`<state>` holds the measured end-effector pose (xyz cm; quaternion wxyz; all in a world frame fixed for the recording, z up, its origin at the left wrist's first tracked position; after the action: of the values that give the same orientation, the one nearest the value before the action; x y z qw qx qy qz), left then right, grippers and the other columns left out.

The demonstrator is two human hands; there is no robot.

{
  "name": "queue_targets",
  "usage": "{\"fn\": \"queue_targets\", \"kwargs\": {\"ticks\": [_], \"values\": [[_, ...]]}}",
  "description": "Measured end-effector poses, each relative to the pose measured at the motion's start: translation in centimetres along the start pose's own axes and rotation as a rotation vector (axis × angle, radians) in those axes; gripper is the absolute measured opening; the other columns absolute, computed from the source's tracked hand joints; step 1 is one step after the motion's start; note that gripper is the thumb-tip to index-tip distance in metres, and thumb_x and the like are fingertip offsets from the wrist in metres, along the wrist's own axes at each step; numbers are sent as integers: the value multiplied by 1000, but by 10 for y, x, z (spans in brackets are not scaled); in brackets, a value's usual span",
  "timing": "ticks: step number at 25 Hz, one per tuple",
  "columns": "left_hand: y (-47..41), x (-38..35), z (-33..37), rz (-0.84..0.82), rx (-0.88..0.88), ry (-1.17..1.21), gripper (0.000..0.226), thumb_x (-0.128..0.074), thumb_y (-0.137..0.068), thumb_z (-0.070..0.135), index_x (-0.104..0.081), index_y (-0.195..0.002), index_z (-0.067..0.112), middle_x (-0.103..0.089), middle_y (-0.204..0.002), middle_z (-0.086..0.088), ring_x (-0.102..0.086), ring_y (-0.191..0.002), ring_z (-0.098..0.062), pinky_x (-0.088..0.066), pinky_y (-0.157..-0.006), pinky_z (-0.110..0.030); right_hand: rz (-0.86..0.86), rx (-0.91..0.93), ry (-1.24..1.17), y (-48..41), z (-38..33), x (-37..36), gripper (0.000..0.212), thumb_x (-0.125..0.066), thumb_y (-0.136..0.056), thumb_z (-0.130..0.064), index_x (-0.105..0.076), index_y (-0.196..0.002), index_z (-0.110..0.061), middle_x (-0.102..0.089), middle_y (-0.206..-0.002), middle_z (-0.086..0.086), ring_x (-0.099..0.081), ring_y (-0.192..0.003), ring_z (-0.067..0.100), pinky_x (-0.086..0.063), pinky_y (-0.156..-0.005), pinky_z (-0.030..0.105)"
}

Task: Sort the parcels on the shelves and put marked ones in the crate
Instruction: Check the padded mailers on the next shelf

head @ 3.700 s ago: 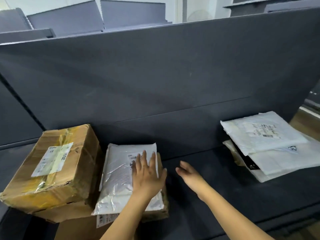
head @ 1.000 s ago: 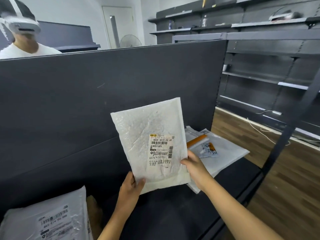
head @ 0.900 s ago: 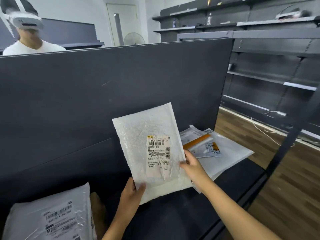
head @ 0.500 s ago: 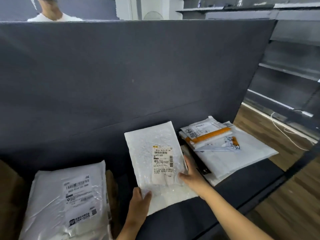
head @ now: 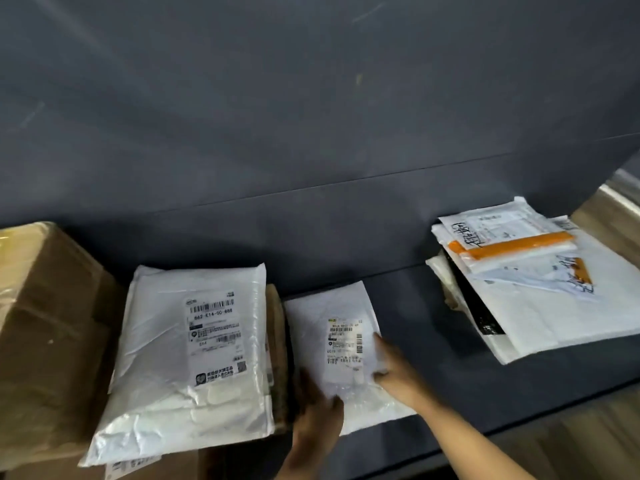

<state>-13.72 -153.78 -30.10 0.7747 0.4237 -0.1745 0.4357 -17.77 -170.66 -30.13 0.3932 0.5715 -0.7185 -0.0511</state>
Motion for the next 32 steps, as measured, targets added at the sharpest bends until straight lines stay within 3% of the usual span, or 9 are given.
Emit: {"fn": "queue_targets", "kwargs": {"ticks": [4, 8, 10, 12, 14, 17, 22, 26, 32], "values": [[-18, -12, -16, 134, -177, -241, 133, -68, -52, 48, 13, -147, 2, -11, -154, -30, -40, -130, -45, -48, -93, -47, -46, -43, 50, -19, 1, -24, 80, -49, -92, -4, 4, -150, -11, 10, -159, 6, 4, -147, 17, -10, -115, 22], [-25, -44, -32, -80, -396, -426, 153, -82, -29, 42, 4, -146, -6, 1, -155, -29, 11, -146, -32, 4, -117, -38, -60, -71, 52, -19, 11, -27, 76, -46, -91, -3, -3, -151, -21, 14, -159, 1, 7, -147, 16, -9, -115, 23], [-34, -48, -34, -34, -404, -475, 156, -84, -23, 42, -2, -145, -9, 13, -156, -23, 4, -145, -37, 11, -117, -37, -24, -99, 36, -12, 13, -15, 71, -44, -91, -3, -14, -150, -26, 12, -159, 0, 6, -147, 17, -8, -119, 31], [-36, -50, -23, -53, -367, -482, 161, -86, -17, 41, -2, -145, -11, -7, -152, -33, -8, -144, -41, 13, -117, -35, 53, -97, -36, -3, 8, 4, 65, -48, -89, -6, -26, -147, -25, -2, -159, -1, -5, -147, 18, -14, -119, 34], [-27, -20, 16, -49, -260, -556, 131, -81, -46, 49, -15, -144, -9, -31, -144, -33, -22, -142, -40, 10, -120, -36, 152, -42, -191, 10, -4, 34, 55, -53, -90, -10, -38, -140, -26, -24, -153, -1, -24, -142, 19, -26, -115, 32], [-36, -5, 71, 62, -246, -443, 79, -45, -91, 39, -7, -149, 0, -5, -157, -22, -7, -146, -36, -7, -120, -44, 285, 13, -646, 31, -20, 90, 34, -55, -91, -7, -57, -114, -31, -49, -136, 0, -49, -127, 20, -39, -107, 34], [-56, 11, 225, 60, -515, -375, 66, -44, -94, 40, -21, -149, 12, -26, -155, -11, -23, -144, -29, -23, -114, -40, 534, 61, -1235, 80, -14, 183, 29, -46, -91, 5, -54, -114, -10, -56, -119, 6, -54, -120, 26, -42, -102, 35], [-31, 7, 338, 125, -881, -410, 54, -55, -87, 46, -48, -136, 24, -55, -136, -4, -50, -126, -23, -38, -101, -34, 695, 35, -1355, 101, 10, 212, 27, -39, -92, 8, -57, -100, -11, -57, -116, 13, -57, -110, 28, -47, -92, 33], [-16, -45, 368, 121, -1029, -807, 39, -55, -87, 32, -54, -123, 18, -63, -119, -5, -60, -110, -26, -43, -92, -34, 682, 9, -1364, 103, 22, 213, 28, -36, -93, 5, -53, -114, -4, -48, -132, 33, -52, -122, 40, -47, -90, 34]]}}
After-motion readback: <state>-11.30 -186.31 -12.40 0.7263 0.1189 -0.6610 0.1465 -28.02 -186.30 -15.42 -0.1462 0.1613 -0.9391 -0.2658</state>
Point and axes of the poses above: each hand's wrist, its own y-axis away from the middle knuckle, its own x-axis out of the back of the hand, z = x × y, the point moved 7 cm from there along -y, towards the middle knuckle
